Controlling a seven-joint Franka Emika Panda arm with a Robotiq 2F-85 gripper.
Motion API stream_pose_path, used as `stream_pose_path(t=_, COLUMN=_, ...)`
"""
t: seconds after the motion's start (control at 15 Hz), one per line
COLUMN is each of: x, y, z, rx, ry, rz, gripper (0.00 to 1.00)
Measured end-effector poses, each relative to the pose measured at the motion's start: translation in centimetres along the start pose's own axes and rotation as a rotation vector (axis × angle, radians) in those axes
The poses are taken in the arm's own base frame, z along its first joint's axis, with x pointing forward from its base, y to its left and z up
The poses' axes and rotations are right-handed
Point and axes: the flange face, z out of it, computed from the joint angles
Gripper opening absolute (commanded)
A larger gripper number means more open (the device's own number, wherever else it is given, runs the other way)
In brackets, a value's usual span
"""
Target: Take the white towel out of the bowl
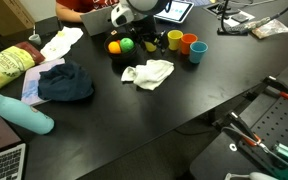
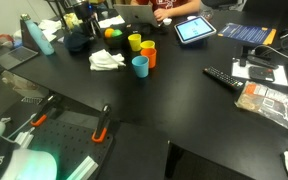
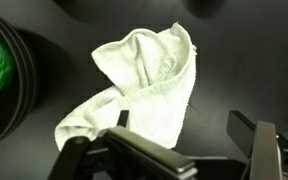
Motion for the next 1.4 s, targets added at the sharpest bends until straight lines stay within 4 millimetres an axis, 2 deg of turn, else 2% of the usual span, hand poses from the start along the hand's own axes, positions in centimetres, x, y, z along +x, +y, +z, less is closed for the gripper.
stream_pose_path(t=0.33, x=2.7, y=2.9, z=2.7, rx=0.128, ry=-0.157, rz=-0.109, gripper=1.00)
stream_pose_path(t=0.6, x=4.7, y=5.3, z=2.8, rx=0.236, ry=-0.244, rz=-0.164, gripper=1.00)
stream_pose_path(t=0.8, x=5.9, y=6.9, z=3.2, rx=0.302, ry=-0.264, rz=-0.210, gripper=1.00)
stream_pose_path(t=1.0, x=6.7, y=8.1, z=4.5, rx=0.326, ry=-0.257, rz=-0.268, gripper=1.00)
stream_pose_path(t=1.27, x=7.5, y=9.2, z=6.5, rx=0.330, ry=-0.240, rz=-0.334, gripper=1.00)
stream_pose_path(t=1.4, x=8.3, y=9.6, z=6.9, rx=0.327, ry=-0.237, rz=-0.369, gripper=1.00)
